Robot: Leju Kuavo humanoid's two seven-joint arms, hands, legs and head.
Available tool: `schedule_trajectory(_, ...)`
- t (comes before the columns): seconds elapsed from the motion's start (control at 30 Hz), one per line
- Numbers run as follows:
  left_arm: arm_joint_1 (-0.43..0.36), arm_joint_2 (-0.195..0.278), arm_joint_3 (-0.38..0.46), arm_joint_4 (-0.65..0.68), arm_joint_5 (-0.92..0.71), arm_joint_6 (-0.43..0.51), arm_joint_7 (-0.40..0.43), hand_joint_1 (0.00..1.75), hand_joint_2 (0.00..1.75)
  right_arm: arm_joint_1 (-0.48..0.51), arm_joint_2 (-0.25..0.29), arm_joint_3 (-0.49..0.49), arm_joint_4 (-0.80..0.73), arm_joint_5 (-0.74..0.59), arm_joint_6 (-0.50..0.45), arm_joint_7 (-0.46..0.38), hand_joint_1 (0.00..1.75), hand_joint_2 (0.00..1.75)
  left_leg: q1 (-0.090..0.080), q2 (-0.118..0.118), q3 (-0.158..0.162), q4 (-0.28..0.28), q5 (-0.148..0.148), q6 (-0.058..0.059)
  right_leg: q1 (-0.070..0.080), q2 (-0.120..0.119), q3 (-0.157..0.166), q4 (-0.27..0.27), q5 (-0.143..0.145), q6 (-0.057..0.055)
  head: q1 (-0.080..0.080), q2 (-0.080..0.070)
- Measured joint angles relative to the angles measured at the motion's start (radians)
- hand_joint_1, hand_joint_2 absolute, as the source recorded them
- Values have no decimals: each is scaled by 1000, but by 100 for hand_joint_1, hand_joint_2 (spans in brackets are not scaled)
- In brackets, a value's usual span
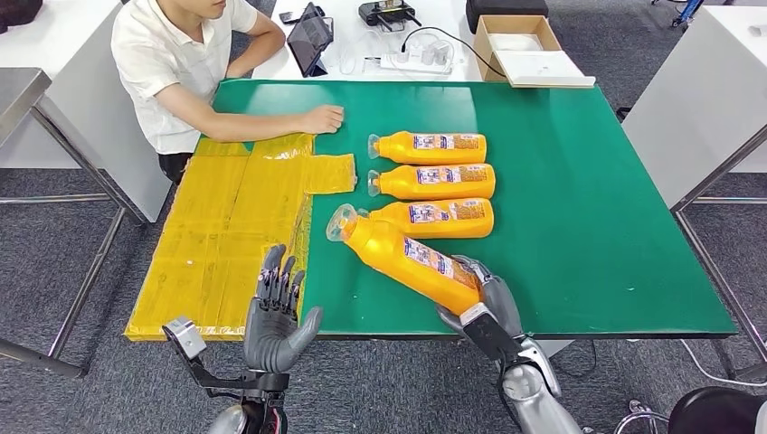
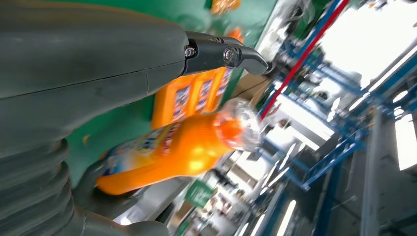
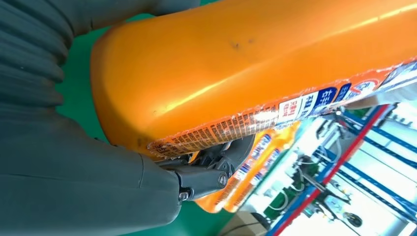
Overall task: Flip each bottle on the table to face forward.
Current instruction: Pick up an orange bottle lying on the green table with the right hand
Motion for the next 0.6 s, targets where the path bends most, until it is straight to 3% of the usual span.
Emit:
schedule_trajectory(0.17,-13,5,-27,50,19,-33,17,0,175,9,16,59,-54,-4,10,-14,167,175,0,0,0,0,0,0,0,0,0,0,0,0,0,0)
schedule_trajectory(0.6,-65,7,-45,90,-40,-34,-43,0,175,9,45,234,-67,10,20,-10,170,175,0,0,0,0,0,0,0,0,0,0,0,0,0,0)
